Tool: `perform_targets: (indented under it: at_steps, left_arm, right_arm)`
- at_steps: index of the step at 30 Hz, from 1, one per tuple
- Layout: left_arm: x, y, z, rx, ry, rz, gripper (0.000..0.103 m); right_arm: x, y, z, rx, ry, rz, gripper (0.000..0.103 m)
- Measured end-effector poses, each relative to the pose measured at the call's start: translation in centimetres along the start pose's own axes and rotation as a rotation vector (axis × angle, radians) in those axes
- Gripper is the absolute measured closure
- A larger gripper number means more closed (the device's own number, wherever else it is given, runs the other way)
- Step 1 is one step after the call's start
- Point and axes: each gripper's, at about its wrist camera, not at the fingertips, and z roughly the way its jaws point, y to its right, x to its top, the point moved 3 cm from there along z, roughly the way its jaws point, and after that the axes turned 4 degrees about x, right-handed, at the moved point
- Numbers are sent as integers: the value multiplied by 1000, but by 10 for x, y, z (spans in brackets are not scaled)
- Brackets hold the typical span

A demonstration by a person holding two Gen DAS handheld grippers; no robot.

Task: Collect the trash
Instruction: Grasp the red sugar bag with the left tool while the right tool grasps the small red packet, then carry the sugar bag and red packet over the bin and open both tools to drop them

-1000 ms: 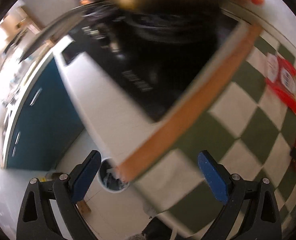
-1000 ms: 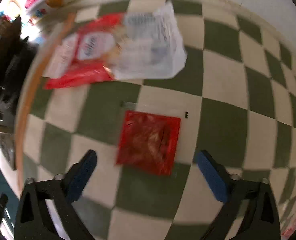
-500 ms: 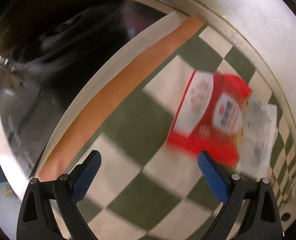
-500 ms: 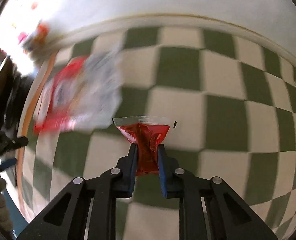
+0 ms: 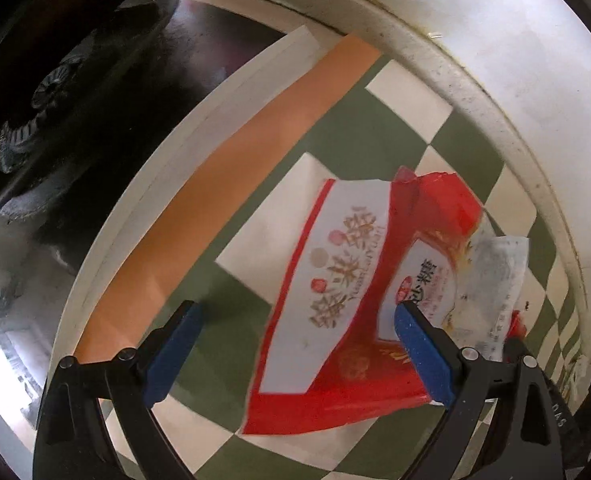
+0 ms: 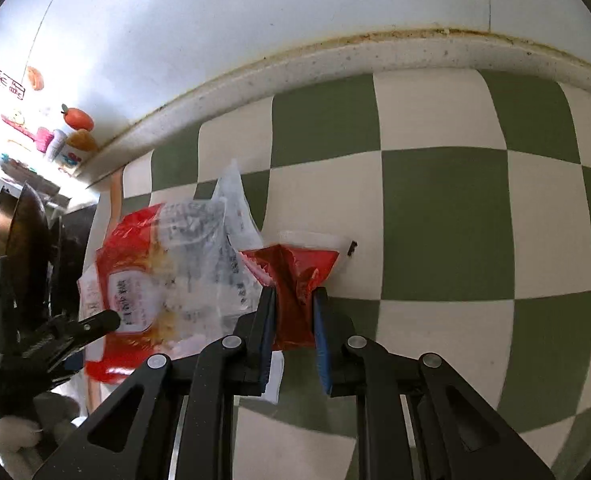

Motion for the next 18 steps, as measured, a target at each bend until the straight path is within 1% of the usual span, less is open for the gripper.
perform_targets:
  at_steps: [1, 2, 3, 4, 5, 6, 7, 8, 10, 13, 14, 15, 17, 18]
  left_arm:
    - [2, 1, -1, -22, 0, 2, 6]
    - [5, 4, -2, -45, 1, 2, 8]
    - [5, 6, -3, -59, 7, 6, 28]
    - [8, 7, -5, -66, 11, 18, 60]
    - [7, 12, -7, -58, 11, 32, 73]
    - [7, 14, -12, -45, 23, 47, 95]
    - [7, 14, -17, -47, 35, 53, 102]
    - [6, 11, -25, -46, 54, 55, 102]
    - [2, 7, -40, -19, 89, 59, 103]
    - [-20, -18, -74, 17, 150, 45, 103]
    - [-30, -31, -88, 23, 164, 30, 103]
    - [-50, -45, -103, 29, 177, 16, 103]
    - [-76, -66, -125, 53, 202, -13, 103]
    - [-94, -88, -142, 58, 212, -42, 103]
  right_arm:
    - [1, -1, 4, 3, -2, 3, 84]
    - [2, 1, 1, 8, -1, 8, 84]
    - [2, 1, 2, 10, -4, 8, 84]
    - [5, 2, 1, 11, -6, 8, 84]
    - [5, 3, -2, 11, -9, 8, 84]
    - [6, 4, -4, 11, -11, 9, 85]
    - [6, 6, -7, 12, -15, 15, 85]
    - [5, 5, -11, 21, -15, 26, 86]
    - [4, 2, -22, 27, -7, 22, 86]
    - [-3, -13, -41, 33, 6, -20, 86]
    - [-8, -21, -47, 38, 3, -42, 86]
    - [-17, -34, -54, 47, -11, -81, 86]
    - [-31, -55, -59, 60, -36, -144, 86]
    - [-45, -72, -63, 70, -57, -196, 86]
